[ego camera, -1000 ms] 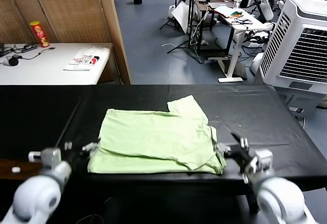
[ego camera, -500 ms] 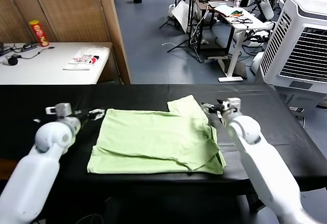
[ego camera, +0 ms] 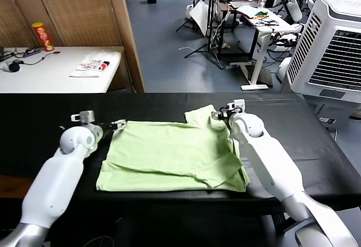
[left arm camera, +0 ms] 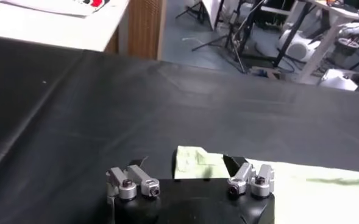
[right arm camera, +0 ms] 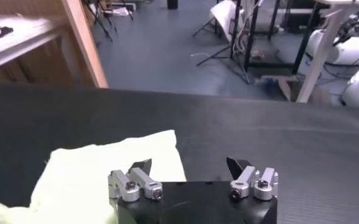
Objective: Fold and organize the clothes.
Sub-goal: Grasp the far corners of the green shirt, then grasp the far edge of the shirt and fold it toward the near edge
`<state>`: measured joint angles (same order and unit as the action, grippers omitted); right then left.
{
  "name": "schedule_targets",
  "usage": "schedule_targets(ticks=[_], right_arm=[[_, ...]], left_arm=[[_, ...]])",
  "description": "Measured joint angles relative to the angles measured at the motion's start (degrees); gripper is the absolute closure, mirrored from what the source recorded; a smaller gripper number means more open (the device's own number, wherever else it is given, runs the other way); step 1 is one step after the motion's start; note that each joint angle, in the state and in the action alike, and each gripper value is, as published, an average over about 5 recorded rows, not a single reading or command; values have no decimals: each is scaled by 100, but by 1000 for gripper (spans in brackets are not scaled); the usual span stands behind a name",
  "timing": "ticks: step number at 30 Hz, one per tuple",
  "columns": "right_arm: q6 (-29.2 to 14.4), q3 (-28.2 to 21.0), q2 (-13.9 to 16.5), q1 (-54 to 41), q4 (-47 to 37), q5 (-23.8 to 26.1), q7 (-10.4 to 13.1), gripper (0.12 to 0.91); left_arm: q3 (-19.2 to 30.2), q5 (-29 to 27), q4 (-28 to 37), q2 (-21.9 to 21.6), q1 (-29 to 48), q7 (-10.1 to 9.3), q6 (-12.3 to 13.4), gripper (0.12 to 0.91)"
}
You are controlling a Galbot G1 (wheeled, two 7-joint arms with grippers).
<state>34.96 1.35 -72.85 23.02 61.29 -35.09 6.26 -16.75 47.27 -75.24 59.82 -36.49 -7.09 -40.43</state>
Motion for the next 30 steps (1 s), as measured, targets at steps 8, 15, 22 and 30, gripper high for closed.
schedule_targets(ticks=[8,15,22,30], right_arm=[[0,-25,-27,-68,-114,5,-85,441],[12,-40,-28,-27,-77,10,-131,780],[-152,10,31,56,36,108,-220,894],[-300,191,293,287,612,42,-396,903]], left_arm=[[26,69,138,107,84,10,36,336],[44,59,75,112,25,34,15,701],[46,10,54,120,12,102,27,903],[-9,-15,-77,80,-43,111,72,905]])
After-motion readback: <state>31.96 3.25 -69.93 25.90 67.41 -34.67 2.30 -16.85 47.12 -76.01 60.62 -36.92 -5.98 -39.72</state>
